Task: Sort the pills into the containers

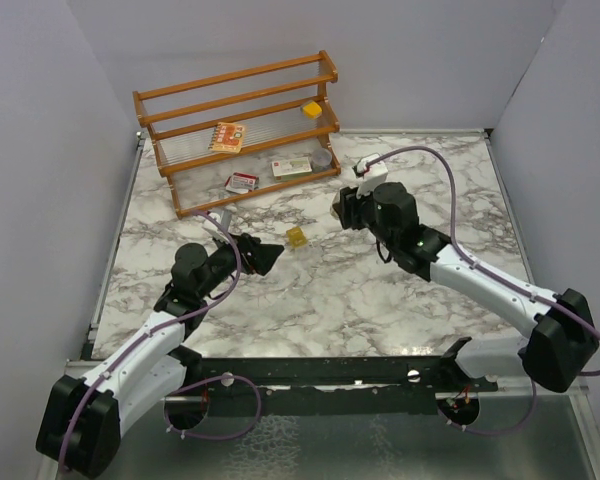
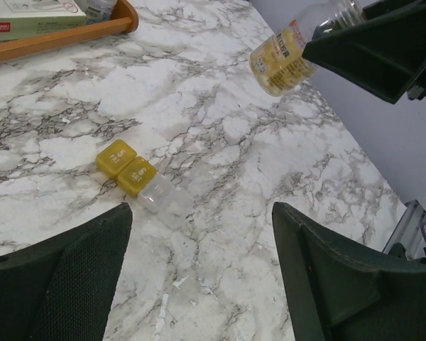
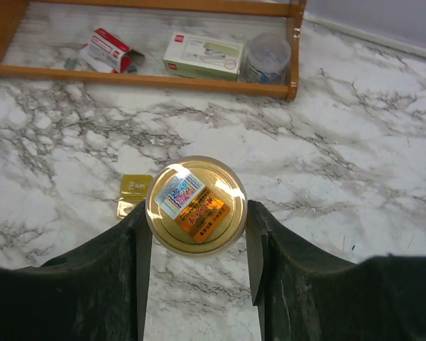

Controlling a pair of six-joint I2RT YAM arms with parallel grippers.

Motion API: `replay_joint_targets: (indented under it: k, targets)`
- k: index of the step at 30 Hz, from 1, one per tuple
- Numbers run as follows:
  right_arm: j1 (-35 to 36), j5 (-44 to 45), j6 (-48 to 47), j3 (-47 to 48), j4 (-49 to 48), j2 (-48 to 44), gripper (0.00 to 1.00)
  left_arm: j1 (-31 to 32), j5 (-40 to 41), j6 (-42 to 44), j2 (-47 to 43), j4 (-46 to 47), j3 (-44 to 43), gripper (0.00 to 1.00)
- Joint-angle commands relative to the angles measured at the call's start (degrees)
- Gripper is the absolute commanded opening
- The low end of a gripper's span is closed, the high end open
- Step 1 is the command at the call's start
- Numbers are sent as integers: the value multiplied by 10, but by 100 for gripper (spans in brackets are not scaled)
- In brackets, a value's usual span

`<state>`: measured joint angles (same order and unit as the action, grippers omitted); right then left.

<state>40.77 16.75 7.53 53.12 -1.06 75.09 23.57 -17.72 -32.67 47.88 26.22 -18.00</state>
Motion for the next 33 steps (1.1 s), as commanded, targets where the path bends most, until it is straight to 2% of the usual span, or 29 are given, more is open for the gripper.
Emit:
replay_joint_targets:
  k: [1,11,19,24,33]
  targets:
    - [-1,-108,-33,47,87,-33,1,-3,-49,43,7,57,-7,81]
    - [-2,-276,-13,62,138,-82,1,17,-222,49,39,201,11,81]
    - [-2,-394,-2,59,149,-98,1,50,-303,32,135,205,-39,79]
    - [-1,-423,1,54,151,-98,1,66,-325,31,184,205,-64,73]
    - [-1,-474,-2,62,160,-83,1,72,-309,59,144,205,-67,74]
